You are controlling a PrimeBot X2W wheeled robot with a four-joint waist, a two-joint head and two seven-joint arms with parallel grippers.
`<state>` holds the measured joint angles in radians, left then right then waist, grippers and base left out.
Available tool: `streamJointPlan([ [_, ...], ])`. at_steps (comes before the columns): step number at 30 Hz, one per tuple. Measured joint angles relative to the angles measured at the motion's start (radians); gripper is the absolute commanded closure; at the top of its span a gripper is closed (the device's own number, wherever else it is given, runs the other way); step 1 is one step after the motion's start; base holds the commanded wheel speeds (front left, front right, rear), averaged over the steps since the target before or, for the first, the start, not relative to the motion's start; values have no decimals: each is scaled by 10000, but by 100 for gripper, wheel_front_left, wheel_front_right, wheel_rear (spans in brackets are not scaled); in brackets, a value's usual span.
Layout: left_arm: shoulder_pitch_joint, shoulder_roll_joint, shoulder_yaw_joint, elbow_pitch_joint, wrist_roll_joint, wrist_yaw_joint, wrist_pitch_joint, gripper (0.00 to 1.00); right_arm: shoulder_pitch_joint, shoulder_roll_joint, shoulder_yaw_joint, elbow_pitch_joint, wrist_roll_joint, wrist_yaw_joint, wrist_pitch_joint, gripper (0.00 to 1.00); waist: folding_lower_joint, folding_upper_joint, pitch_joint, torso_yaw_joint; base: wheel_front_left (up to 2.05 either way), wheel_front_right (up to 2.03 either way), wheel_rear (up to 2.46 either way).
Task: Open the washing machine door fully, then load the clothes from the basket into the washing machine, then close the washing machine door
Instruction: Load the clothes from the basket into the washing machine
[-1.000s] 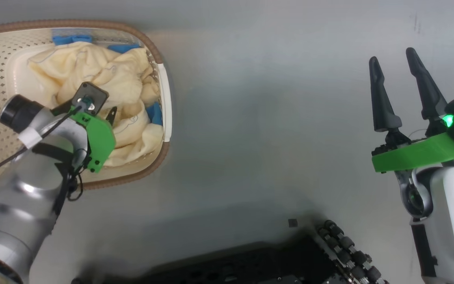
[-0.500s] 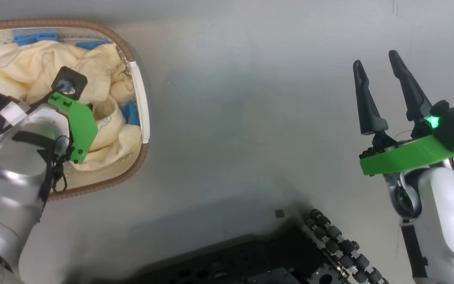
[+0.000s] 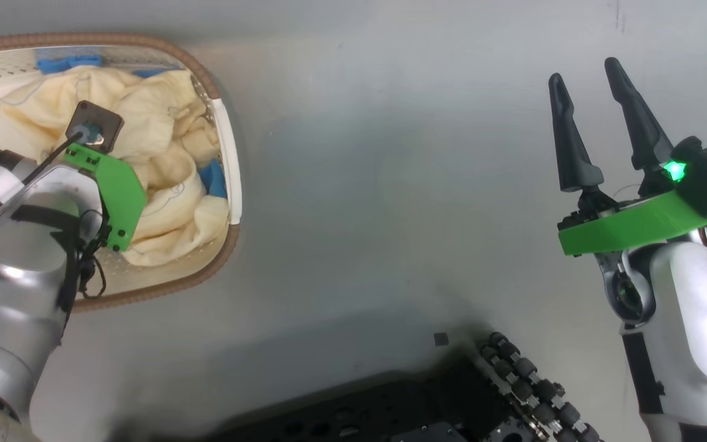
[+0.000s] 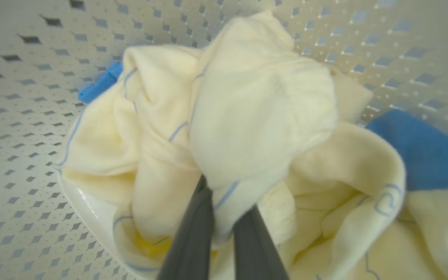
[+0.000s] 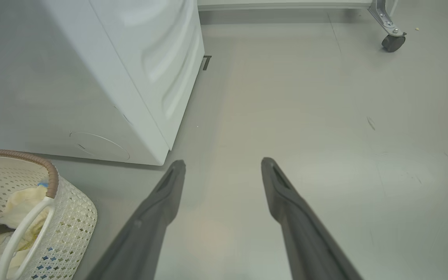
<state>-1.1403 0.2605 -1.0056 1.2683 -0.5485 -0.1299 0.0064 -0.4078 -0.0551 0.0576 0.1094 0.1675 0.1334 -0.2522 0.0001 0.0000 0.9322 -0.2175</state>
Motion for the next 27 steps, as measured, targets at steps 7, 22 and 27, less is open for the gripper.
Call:
streamJointPlan([
  [7,384,-199,134,65,-280,165,-1206,100,-98,4,-38,123,-4,0,0,0,-2,0,-771,264,0,0,0],
  [22,1855,-558,915,-880,-709,1189,-2535,100,555,-17,-247,631,6,0,-2,0,-2,1,-3287,1043,0,0,0],
  [27,2611,-165,1682,-2669,-600,1875,-2537,100,704,-52,-314,727,84,0,-2,0,-3,1,-4132,1270,0,0,0],
])
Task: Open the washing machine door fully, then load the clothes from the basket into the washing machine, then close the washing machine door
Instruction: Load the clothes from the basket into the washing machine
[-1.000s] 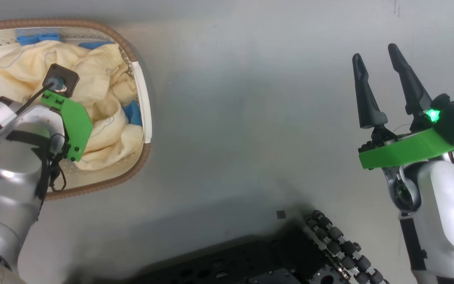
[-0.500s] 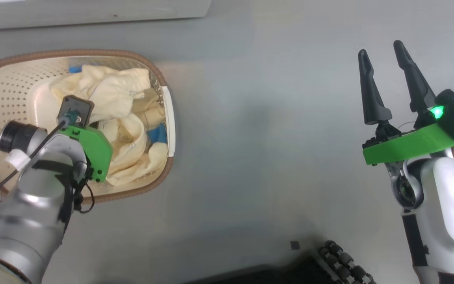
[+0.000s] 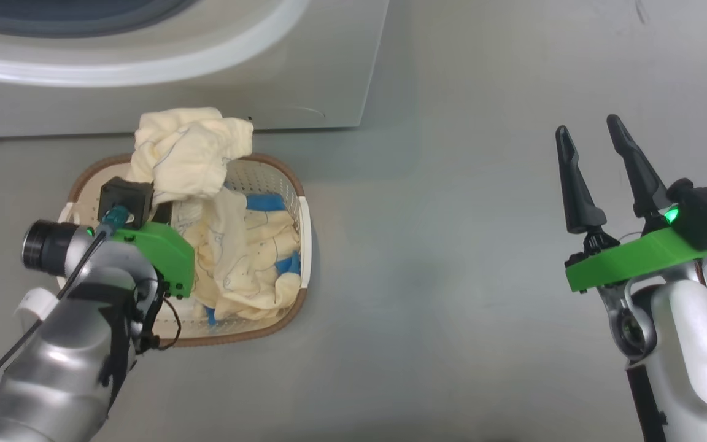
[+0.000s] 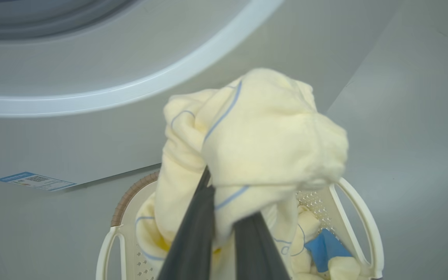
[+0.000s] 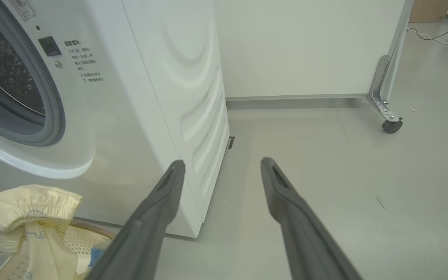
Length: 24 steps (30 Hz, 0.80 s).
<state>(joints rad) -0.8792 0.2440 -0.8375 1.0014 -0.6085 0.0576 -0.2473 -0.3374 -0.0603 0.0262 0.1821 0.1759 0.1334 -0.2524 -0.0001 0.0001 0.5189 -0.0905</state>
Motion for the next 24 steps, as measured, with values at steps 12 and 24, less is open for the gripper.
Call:
streamJointPlan([
  [12,2611,700,1871,-3164,734,936,-2,100,853,0,-105,303,111,0,2,0,0,0,-1681,345,0,0,0],
  [24,4972,821,3461,-5110,1271,1279,-2,100,1515,10,-155,470,178,0,2,0,0,0,-3048,564,0,0,0],
])
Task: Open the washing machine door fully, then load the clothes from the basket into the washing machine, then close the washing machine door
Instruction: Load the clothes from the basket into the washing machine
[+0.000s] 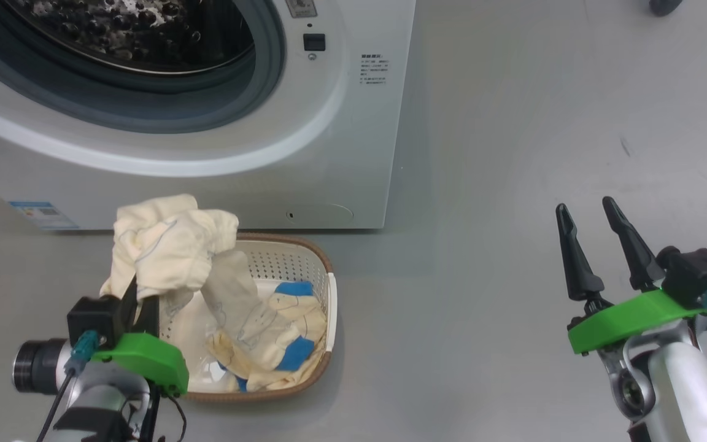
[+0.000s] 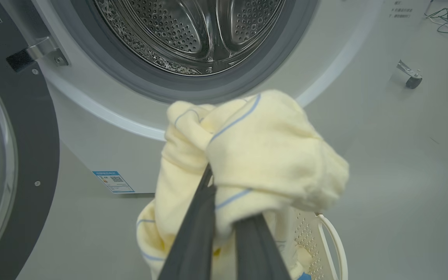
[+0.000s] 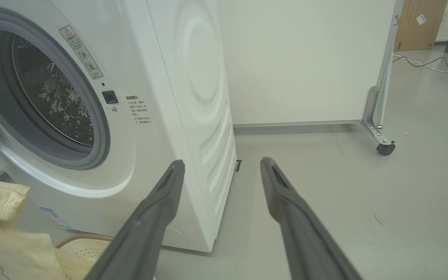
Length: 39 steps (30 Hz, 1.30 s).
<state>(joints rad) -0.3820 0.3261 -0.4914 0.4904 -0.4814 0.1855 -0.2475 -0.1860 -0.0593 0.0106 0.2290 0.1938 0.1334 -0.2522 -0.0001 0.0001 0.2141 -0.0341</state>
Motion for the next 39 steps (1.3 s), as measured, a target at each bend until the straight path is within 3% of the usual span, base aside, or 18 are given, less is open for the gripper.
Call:
streamJointPlan([
  [22,2708,-464,1172,-1195,414,-278,0,100,846,50,84,194,263,0,0,0,0,0,-1345,71,0,0,0],
  [31,2670,-568,1578,-1616,740,-374,0,100,850,59,211,119,263,0,0,0,1,0,-1056,-35,0,0,0],
  [39,1681,-504,2211,-1756,662,-761,0,100,718,73,167,-73,259,0,0,0,1,0,-173,-240,0,0,0],
])
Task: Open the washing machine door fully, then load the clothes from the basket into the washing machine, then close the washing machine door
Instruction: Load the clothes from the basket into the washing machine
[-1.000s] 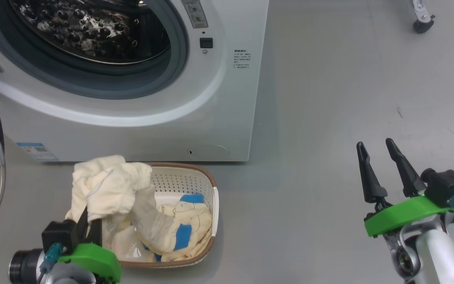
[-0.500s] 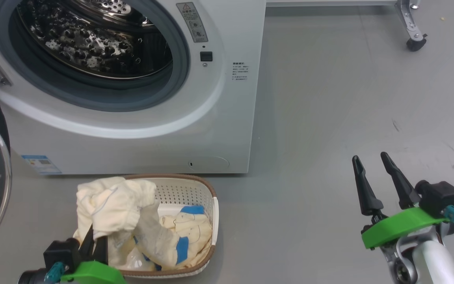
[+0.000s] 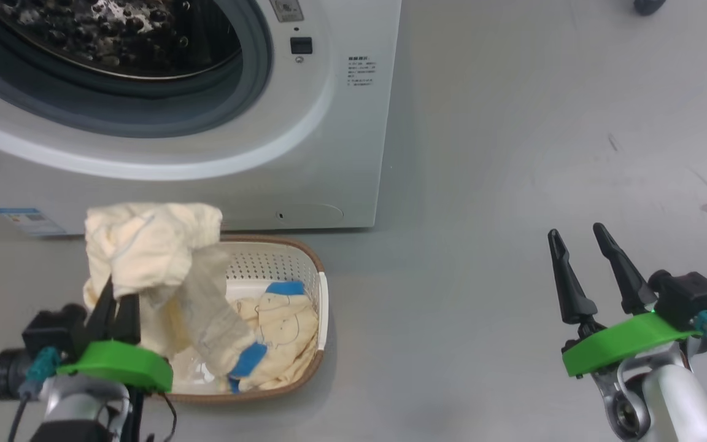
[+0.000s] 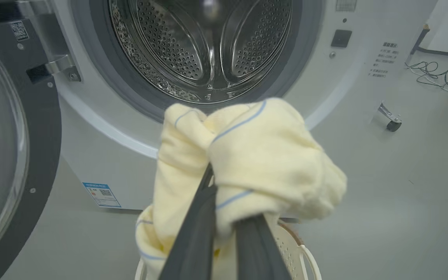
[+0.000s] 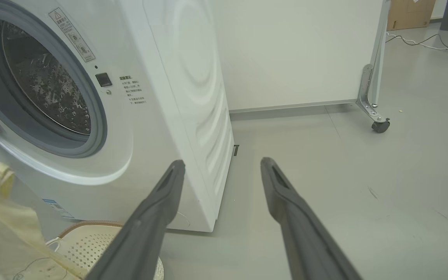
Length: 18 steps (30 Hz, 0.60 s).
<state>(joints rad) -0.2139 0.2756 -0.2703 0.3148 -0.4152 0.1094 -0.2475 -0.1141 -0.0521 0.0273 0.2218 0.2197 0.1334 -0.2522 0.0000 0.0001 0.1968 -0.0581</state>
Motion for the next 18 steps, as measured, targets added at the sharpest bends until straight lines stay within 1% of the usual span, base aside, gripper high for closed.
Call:
streamJointPlan([
  [7,-2196,347,349,226,-209,-408,198,100,-611,2,17,-174,-6,0,0,0,3,-1,1195,-213,0,0,0],
  [11,-3614,736,479,443,-249,-621,499,100,-981,0,40,-297,-12,0,0,0,3,-1,1952,-335,0,0,0],
  [15,-4851,1068,752,631,-284,-698,844,100,-1324,0,67,-403,4,0,0,0,3,-1,2668,-491,0,0,0],
  [18,-5742,1394,876,905,-439,-882,1145,100,-1484,0,104,-422,6,0,0,0,4,-1,3156,-622,0,0,0],
])
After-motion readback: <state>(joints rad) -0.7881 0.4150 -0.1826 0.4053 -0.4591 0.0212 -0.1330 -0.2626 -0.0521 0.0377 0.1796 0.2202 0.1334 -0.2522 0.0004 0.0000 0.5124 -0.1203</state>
